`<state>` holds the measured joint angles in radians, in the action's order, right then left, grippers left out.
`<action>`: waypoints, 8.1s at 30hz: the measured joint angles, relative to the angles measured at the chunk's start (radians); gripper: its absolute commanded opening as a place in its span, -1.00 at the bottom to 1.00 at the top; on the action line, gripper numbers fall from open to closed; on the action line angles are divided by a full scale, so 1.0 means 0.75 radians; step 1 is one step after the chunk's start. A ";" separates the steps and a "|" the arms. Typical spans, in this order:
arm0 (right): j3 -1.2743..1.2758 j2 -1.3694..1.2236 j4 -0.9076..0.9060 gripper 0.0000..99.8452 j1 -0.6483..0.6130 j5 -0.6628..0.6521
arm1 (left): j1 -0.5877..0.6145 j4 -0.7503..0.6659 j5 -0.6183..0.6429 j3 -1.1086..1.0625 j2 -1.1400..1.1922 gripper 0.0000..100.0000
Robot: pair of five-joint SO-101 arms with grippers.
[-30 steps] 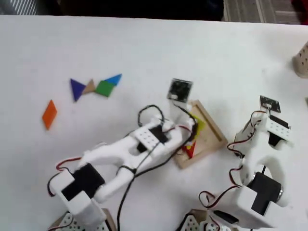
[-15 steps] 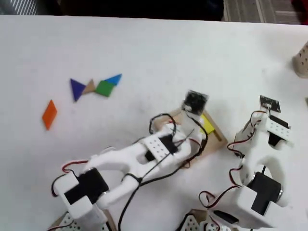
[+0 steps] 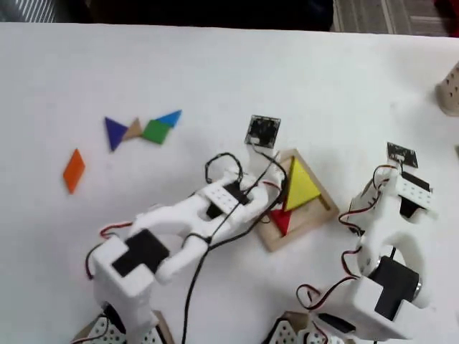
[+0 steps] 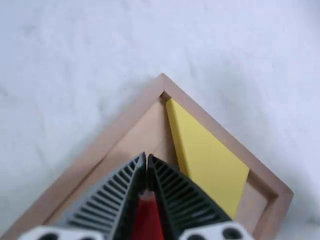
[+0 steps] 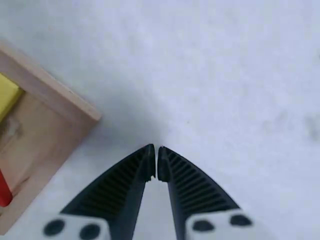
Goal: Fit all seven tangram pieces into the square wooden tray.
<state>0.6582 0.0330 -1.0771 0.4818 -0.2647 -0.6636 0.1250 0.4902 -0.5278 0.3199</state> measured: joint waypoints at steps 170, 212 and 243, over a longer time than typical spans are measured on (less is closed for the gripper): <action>0.164 0.108 0.176 -0.42 -0.939 0.423 | 0.168 0.270 -0.211 -0.606 -0.700 -0.49; -0.035 0.008 -0.166 -0.53 -0.882 0.278 | 0.088 0.264 -0.270 -0.636 -0.743 -0.49; -0.393 -0.344 -0.153 -0.96 -0.910 -0.264 | 0.094 0.264 -0.266 -0.636 -0.743 -0.49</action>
<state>0.3636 -0.2248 -1.1922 -0.2010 -0.4626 -0.5930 0.3230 0.2908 -1.0050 -0.2371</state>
